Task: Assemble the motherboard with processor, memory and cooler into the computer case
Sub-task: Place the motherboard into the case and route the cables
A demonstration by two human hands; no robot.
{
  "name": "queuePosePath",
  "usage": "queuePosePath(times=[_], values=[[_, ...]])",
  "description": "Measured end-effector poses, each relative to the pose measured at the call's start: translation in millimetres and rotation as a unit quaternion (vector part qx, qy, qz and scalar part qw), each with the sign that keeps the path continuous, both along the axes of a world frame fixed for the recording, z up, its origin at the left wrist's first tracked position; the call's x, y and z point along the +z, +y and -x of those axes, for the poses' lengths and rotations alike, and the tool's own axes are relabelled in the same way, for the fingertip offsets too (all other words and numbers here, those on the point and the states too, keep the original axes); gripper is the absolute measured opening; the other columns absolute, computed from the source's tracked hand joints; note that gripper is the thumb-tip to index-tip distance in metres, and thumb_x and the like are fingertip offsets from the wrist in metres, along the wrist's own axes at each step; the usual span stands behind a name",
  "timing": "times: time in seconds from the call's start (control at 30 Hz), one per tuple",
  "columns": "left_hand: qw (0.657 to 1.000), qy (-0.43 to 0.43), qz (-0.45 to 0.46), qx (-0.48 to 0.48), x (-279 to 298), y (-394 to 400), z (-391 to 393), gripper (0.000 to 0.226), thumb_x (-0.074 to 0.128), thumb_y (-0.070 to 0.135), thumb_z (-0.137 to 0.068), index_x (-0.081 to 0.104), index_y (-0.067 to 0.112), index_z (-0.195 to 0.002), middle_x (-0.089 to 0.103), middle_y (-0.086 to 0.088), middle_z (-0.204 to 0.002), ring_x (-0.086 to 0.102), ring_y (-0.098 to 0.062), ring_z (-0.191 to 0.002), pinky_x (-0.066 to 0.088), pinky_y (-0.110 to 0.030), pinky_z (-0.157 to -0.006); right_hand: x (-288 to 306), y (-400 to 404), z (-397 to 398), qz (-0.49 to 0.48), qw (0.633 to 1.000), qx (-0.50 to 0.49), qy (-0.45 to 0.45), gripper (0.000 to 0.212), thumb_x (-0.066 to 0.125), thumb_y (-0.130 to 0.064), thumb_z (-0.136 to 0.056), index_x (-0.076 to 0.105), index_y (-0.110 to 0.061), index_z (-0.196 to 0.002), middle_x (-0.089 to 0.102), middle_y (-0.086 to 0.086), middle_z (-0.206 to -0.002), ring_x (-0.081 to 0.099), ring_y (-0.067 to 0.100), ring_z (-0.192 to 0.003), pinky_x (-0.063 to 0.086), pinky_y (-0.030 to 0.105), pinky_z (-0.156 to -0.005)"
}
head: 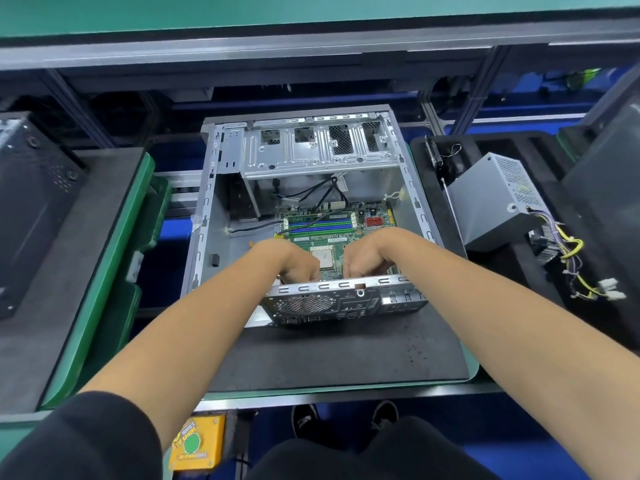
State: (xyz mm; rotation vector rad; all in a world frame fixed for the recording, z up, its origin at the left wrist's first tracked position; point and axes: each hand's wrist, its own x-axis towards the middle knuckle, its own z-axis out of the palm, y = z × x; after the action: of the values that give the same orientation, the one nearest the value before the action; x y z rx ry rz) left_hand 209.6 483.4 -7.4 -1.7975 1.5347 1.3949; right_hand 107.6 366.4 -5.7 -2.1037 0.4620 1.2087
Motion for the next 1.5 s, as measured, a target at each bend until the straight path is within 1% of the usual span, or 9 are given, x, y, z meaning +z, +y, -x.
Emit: queuePosePath(times=[0.23, 0.4, 0.5, 0.73, 0.93, 1.07, 1.23, 1.37, 1.5], values=[[1.000, 0.002, -0.024, -0.002, 2.2, -4.2, 5.4, 0.007, 0.058, 0.013, -0.091, 0.065, 0.013, -0.090, 0.063, 0.000, -0.084, 0.054, -0.019, -0.075, 0.048, -0.031, -0.071, 4.5, 0.9, -1.9, -0.006, 1.000, 0.019, 0.020, 0.034, 0.059, -0.001, -0.090, 0.058, 0.013, -0.121, 0.061, 0.029, -0.123, 0.052, 0.019, -0.058, 0.044, 0.028, -0.059], [0.996, 0.023, -0.015, 0.085, 4.2, -1.8, -3.4, 0.013, 0.055, 0.008, -0.090, 0.067, 0.011, -0.092, 0.055, 0.004, -0.065, 0.045, -0.012, -0.052, 0.041, -0.021, -0.048, 7.5, 4.0, -3.3, 0.031, 0.998, 0.044, 0.022, 0.023, 0.059, -0.009, -0.090, 0.066, 0.006, -0.106, 0.060, 0.013, -0.083, 0.045, 0.015, -0.049, 0.039, 0.024, -0.044], [0.975, 0.059, 0.022, 0.211, 7.6, 4.5, -17.1, 0.024, 0.065, 0.038, -0.087, 0.065, 0.016, -0.078, 0.058, 0.004, -0.061, 0.056, -0.010, -0.049, 0.048, -0.021, -0.048, 8.2, 3.7, -2.5, 0.041, 0.999, 0.023, -0.007, 0.010, 0.062, -0.014, -0.089, 0.062, -0.005, -0.084, 0.053, 0.006, -0.066, 0.043, 0.015, -0.045, 0.037, 0.022, -0.041], [0.864, -0.174, 0.359, 0.307, -1.5, -8.1, -49.3, 0.023, 0.070, 0.033, -0.080, 0.054, 0.019, -0.072, 0.061, 0.001, -0.078, 0.055, -0.018, -0.071, 0.042, -0.028, -0.059, 11.1, -1.0, -5.0, 0.097, 0.971, -0.076, -0.207, 0.023, 0.051, 0.010, -0.084, 0.063, -0.005, -0.096, 0.057, -0.001, -0.083, 0.048, 0.006, -0.064, 0.035, 0.016, -0.047], [0.884, -0.181, 0.356, 0.241, -18.1, -18.6, -59.6, 0.042, 0.072, 0.048, -0.075, 0.050, 0.021, -0.097, 0.049, 0.002, -0.093, 0.052, -0.019, -0.083, 0.044, -0.032, -0.067, 5.2, -3.7, -7.3, 0.103, 0.961, -0.104, -0.235, 0.032, 0.039, 0.009, -0.090, 0.053, -0.018, -0.099, 0.057, 0.009, -0.119, 0.057, 0.025, -0.103, 0.046, 0.030, -0.071], [0.868, -0.228, 0.415, 0.148, -20.1, -23.6, -59.8, 0.017, 0.057, 0.021, -0.088, 0.056, 0.016, -0.105, 0.059, -0.003, -0.102, 0.056, -0.025, -0.093, 0.046, -0.033, -0.069, 2.0, -5.9, -8.9, 0.108, 0.962, -0.096, -0.233, 0.023, 0.039, 0.002, -0.097, 0.054, -0.015, -0.105, 0.055, 0.006, -0.113, 0.054, 0.014, -0.087, 0.039, 0.024, -0.060], [0.822, -0.284, 0.413, 0.270, -18.0, -18.7, -68.0, 0.007, 0.053, 0.011, -0.091, 0.057, 0.006, -0.093, 0.063, -0.015, -0.094, 0.057, -0.033, -0.082, 0.045, -0.037, -0.065, -1.6, -6.9, -9.8, 0.147, 0.963, -0.070, -0.217, 0.022, 0.041, -0.003, -0.098, 0.058, -0.001, -0.112, 0.062, 0.015, -0.119, 0.060, 0.026, -0.098, 0.054, 0.041, -0.085], [0.816, -0.321, 0.371, 0.307, -24.5, -11.1, -76.1, 0.010, 0.055, 0.014, -0.091, 0.056, 0.004, -0.091, 0.061, -0.017, -0.097, 0.058, -0.034, -0.085, 0.039, -0.034, -0.063, -0.5, -8.7, -11.6, 0.197, 0.950, -0.084, -0.227, 0.020, 0.046, -0.004, -0.092, 0.059, 0.001, -0.107, 0.066, 0.019, -0.107, 0.056, 0.024, -0.079, 0.054, 0.043, -0.079], [0.813, -0.245, 0.396, 0.350, -21.6, -18.1, -74.9, 0.024, 0.049, 0.023, -0.094, 0.057, 0.009, -0.077, 0.058, -0.010, -0.079, 0.057, -0.032, -0.080, 0.038, -0.032, -0.065, 1.9, -14.0, -18.4, 0.211, 0.928, -0.154, -0.264, 0.018, 0.046, -0.003, -0.091, 0.055, -0.005, -0.107, 0.062, 0.012, -0.102, 0.062, 0.028, -0.090, 0.055, 0.042, -0.080]])
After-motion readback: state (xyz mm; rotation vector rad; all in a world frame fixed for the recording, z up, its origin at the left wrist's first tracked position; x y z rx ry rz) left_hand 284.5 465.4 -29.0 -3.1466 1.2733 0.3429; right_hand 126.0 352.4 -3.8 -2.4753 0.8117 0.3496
